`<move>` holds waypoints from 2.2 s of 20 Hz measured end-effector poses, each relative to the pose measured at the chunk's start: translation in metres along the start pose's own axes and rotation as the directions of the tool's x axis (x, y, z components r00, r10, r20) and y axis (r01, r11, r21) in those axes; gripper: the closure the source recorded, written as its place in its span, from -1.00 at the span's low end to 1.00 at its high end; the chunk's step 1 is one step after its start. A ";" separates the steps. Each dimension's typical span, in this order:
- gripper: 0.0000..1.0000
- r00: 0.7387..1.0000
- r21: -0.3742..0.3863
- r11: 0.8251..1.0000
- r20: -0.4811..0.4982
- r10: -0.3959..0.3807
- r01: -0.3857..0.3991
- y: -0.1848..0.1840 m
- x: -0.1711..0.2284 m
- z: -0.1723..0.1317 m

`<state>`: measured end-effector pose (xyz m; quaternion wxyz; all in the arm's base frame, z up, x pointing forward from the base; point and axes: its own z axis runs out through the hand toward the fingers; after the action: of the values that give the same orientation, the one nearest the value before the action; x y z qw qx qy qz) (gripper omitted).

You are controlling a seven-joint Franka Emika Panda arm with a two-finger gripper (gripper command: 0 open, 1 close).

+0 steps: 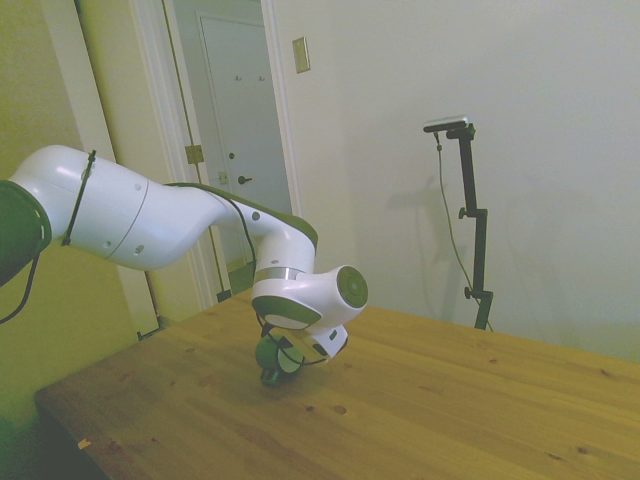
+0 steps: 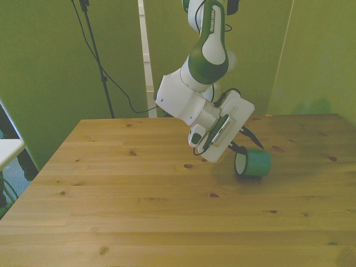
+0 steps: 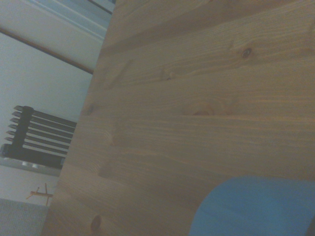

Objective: Flip the mug upright

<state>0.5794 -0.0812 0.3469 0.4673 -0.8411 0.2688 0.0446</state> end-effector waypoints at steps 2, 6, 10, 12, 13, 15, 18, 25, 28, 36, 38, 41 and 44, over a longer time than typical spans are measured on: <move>1.00 1.000 0.000 1.000 0.000 0.000 0.000 0.000 0.000 0.000; 1.00 1.000 0.000 1.000 -0.001 -0.006 0.006 -0.003 0.000 -0.001; 1.00 1.000 -0.002 1.000 0.001 -0.011 0.011 -0.005 0.000 0.001; 1.00 1.000 -0.006 1.000 0.000 -0.017 0.017 -0.007 -0.001 0.001; 1.00 1.000 -0.007 1.000 -0.005 -0.022 0.022 -0.009 -0.002 0.001; 1.00 0.999 -0.012 0.999 -0.028 -0.042 0.041 -0.019 -0.005 -0.004; 1.00 0.993 -0.034 0.996 -0.080 -0.084 0.081 -0.045 -0.018 -0.015; 1.00 0.957 -0.251 0.964 -0.250 -0.145 0.081 -0.107 -0.064 -0.011; 1.00 0.937 -0.356 0.934 -0.313 -0.153 0.034 -0.119 -0.073 -0.005; 1.00 0.855 -0.579 0.810 -0.464 -0.233 -0.094 -0.115 -0.073 0.014; 1.00 0.842 -0.607 0.786 -0.481 -0.244 -0.118 -0.106 -0.070 0.022; 1.00 0.847 -0.631 0.763 -0.474 -0.241 -0.136 -0.094 -0.062 0.030; 1.00 0.853 -0.654 0.740 -0.466 -0.234 -0.154 -0.079 -0.051 0.038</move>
<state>0.5812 0.0033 0.4026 0.0432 -0.9371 0.3313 -0.1008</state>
